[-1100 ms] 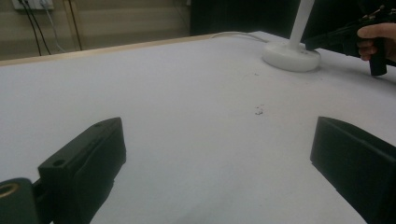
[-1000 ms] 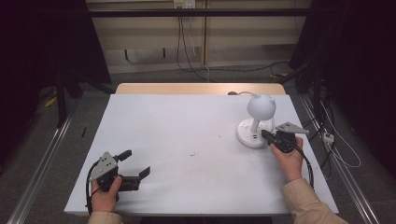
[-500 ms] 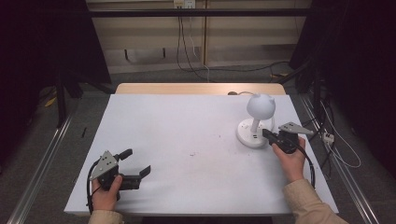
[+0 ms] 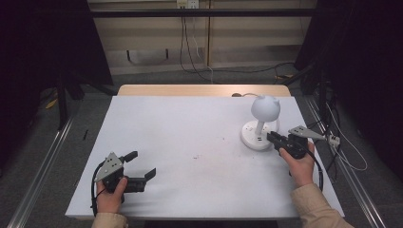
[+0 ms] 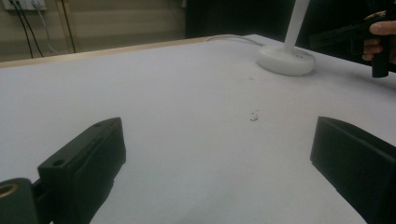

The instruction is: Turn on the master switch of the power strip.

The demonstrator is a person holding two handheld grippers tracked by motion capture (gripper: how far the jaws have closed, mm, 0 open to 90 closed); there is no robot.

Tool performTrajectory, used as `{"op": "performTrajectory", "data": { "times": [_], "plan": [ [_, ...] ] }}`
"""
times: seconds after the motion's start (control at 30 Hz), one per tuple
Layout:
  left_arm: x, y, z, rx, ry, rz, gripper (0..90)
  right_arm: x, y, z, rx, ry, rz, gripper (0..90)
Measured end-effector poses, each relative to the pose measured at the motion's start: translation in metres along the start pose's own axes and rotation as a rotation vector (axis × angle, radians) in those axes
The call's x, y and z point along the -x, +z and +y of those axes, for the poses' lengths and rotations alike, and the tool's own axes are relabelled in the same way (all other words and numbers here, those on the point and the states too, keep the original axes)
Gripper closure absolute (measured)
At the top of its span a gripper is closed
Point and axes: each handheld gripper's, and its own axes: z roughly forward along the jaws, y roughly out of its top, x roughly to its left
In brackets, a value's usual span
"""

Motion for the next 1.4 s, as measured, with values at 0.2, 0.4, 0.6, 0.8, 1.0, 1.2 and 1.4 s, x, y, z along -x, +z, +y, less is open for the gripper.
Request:
{"op": "performTrajectory", "data": {
  "times": [0.2,0.4,0.6,0.8,1.0,1.2,1.4],
  "plan": [
    [0.001,0.0,0.001,-0.003,0.004,-0.002,2.9,-0.004,-0.003,0.0,0.006,0.003,0.024,63.7],
    [0.001,-0.001,0.001,-0.001,0.007,-0.002,2.9,-0.01,-0.008,0.002,0.017,-0.003,0.047,52.8],
    [0.002,-0.002,0.001,0.0,-0.001,-0.003,2.9,-0.012,-0.012,0.0,0.014,-0.014,0.057,43.9],
    [0.002,-0.003,0.0,0.0,-0.008,-0.002,2.9,-0.016,-0.015,0.001,0.023,-0.014,0.071,35.4],
    [0.001,-0.003,0.0,0.0,-0.003,-0.002,2.9,-0.02,-0.015,0.0,0.015,-0.015,0.079,31.2],
    [0.001,-0.003,0.0,0.0,-0.006,-0.002,2.9,-0.024,-0.018,-0.002,0.009,-0.026,0.092,26.0],
    [0.002,-0.003,0.001,0.001,-0.005,-0.004,2.9,-0.026,-0.021,-0.003,0.019,-0.026,0.113,22.0]
  ]
}}
